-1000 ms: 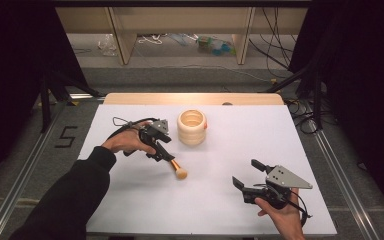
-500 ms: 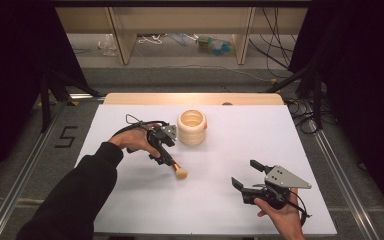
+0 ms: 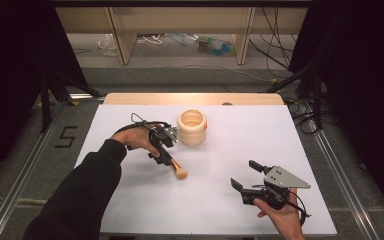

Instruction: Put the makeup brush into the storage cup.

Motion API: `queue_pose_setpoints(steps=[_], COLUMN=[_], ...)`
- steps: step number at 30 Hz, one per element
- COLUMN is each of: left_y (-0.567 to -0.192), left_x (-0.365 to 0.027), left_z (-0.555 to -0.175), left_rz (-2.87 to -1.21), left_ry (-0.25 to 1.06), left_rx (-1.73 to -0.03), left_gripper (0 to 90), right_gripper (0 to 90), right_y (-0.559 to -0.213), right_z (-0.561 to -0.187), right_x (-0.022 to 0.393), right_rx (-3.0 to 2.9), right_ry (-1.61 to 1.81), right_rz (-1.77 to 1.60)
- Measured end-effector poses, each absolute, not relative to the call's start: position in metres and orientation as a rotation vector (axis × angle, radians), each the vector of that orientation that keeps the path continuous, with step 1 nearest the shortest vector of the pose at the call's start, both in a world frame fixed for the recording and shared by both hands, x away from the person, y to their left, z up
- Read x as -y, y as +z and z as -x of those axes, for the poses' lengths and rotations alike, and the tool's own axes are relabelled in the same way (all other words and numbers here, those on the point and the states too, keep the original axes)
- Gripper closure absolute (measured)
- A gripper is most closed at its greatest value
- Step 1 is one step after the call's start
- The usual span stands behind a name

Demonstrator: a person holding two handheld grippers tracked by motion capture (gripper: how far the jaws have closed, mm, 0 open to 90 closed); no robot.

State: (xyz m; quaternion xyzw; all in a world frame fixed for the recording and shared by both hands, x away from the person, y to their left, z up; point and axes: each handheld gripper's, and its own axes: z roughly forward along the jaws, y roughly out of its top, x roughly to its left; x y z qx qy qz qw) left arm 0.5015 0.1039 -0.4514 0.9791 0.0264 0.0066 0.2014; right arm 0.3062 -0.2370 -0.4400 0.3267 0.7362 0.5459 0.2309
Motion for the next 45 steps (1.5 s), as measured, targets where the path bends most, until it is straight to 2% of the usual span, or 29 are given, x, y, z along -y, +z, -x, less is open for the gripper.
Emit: queue_pose_setpoints(steps=[22, 23, 24, 26, 40, 45], left_y=[-0.467, -0.466, -0.465, -0.463, -0.460, -0.460], left_x=[-0.097, -0.097, -0.097, -0.096, -0.094, -0.091], left_z=[-0.505, -0.506, -0.507, -0.508, -0.501, -0.499], left_rz=[-2.809, -2.817, -2.825, -2.853, -2.891, -2.908], left_ry=[-0.029, -0.032, -0.022, -0.014, -0.013, -0.008], left_rx=[-0.032, -0.039, -0.036, -0.017, 0.064, 0.084], left_gripper=[31.1, 37.7, 37.7, 44.5, 67.4, 71.6], right_gripper=[17.0, 17.0, 17.0, 17.0, 17.1, 17.2], right_y=[-0.440, -0.440, -0.440, -0.440, -0.440, -0.440], right_z=[-0.306, -0.306, -0.306, -0.306, -0.306, -0.305], right_x=[0.237, 0.237, 0.237, 0.237, 0.237, 0.236], right_rx=[-2.044, -2.043, -2.043, -2.046, -2.034, -2.046], right_ry=[1.509, 1.514, 1.514, 1.498, 1.496, 1.500], right_rz=[-0.894, -0.894, -0.894, -0.895, -0.871, -0.893])
